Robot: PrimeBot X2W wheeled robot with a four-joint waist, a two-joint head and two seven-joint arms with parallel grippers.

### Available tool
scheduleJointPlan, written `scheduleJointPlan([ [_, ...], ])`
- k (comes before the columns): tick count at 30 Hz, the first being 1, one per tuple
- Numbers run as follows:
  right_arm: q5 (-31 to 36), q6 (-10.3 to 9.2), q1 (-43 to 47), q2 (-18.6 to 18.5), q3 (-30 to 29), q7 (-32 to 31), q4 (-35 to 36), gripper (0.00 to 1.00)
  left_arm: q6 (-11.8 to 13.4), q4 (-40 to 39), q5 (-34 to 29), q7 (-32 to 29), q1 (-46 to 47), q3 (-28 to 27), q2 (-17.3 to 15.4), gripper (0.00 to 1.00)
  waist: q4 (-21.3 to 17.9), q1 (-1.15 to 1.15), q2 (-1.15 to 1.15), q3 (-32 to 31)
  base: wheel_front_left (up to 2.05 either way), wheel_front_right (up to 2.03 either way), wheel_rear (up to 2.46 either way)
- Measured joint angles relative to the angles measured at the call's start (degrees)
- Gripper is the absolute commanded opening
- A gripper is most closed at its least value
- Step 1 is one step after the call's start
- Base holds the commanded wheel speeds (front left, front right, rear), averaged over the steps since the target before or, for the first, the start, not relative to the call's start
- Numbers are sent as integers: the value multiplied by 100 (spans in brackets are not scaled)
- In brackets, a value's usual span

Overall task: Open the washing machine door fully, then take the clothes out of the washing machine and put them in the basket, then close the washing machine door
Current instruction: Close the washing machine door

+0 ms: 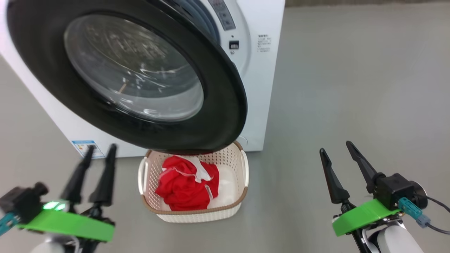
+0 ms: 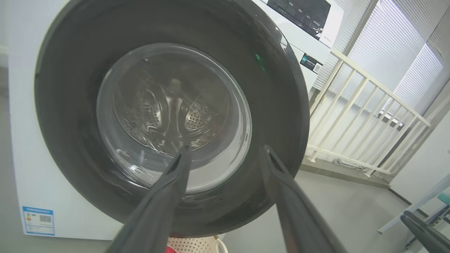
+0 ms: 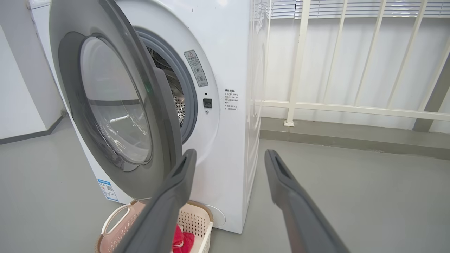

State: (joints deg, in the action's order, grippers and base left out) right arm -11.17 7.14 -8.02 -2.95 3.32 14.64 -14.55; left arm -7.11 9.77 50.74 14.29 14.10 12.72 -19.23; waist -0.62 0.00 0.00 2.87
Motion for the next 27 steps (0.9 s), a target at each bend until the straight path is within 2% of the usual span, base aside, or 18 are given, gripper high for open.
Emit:
scheduleJointPlan([
  [4, 0, 0, 116, 1, -88, -1, 69, 100, 0, -32, -1081, 2, -310, -566, 65, 100, 81, 0, 0, -166, 0, 0, 0],
  [7, 0, 0, 175, 4, -169, -1, 193, 100, -3, -102, -1863, 2, -710, -875, 318, 100, 150, 0, 0, -287, 0, 0, 0],
  [9, 0, -1, 231, 8, -244, -1, 215, 100, -4, -111, -2168, 1, -872, -927, 374, 100, 176, 0, 0, -339, 0, 0, 0],
  [19, -36, -1, 503, 20, -448, 0, 387, 100, -5, -311, -3428, 2, -1454, -1301, 753, 100, 223, 0, 0, -546, 0, 0, 0],
  [27, -196, 0, 571, 25, -452, -1, 417, 100, -5, -375, -3677, 2, -1601, -1441, 971, 100, 153, 0, 0, -570, 0, 0, 0],
])
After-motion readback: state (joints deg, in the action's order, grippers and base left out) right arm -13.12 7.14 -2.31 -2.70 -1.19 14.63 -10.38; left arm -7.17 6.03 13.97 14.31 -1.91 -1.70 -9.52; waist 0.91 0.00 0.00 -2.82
